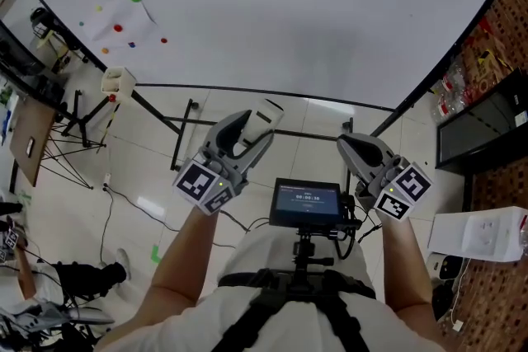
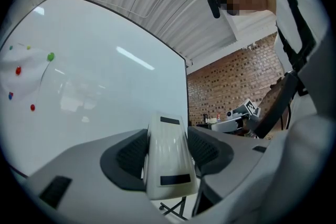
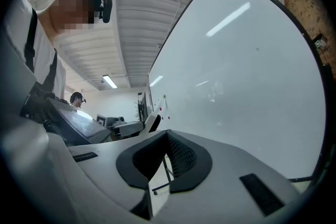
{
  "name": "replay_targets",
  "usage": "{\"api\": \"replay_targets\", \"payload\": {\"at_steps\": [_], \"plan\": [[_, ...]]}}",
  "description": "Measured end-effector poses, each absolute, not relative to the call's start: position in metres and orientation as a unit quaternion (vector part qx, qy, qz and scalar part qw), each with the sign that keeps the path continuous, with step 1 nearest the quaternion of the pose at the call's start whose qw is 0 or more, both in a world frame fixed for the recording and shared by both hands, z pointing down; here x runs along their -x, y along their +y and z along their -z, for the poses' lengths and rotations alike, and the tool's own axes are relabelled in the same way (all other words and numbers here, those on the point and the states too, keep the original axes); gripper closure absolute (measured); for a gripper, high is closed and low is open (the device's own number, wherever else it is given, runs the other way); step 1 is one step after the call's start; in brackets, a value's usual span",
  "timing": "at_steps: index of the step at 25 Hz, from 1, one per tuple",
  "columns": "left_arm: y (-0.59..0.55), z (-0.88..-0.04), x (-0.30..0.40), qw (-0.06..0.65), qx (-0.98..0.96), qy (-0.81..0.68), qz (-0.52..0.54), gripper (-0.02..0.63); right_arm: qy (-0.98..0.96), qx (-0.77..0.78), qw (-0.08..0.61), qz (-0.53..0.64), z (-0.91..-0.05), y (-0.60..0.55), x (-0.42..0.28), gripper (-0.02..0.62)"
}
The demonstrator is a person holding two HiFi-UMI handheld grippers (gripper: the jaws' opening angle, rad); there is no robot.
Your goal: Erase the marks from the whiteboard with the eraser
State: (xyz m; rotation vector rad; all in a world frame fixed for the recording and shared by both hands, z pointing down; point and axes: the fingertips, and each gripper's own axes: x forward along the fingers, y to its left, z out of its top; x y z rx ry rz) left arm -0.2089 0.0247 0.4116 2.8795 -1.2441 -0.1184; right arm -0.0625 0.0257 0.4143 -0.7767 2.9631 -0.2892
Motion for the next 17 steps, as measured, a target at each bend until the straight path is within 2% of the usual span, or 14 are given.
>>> {"api": "replay_targets", "payload": {"at_steps": [17], "plan": [[0.034,-0.439,0.196,0.018,-0.922,-0.388,0.009,0.337,0.960,0.242,0.040,0.133,-0.435,0.024,0.060,0.578]]}}
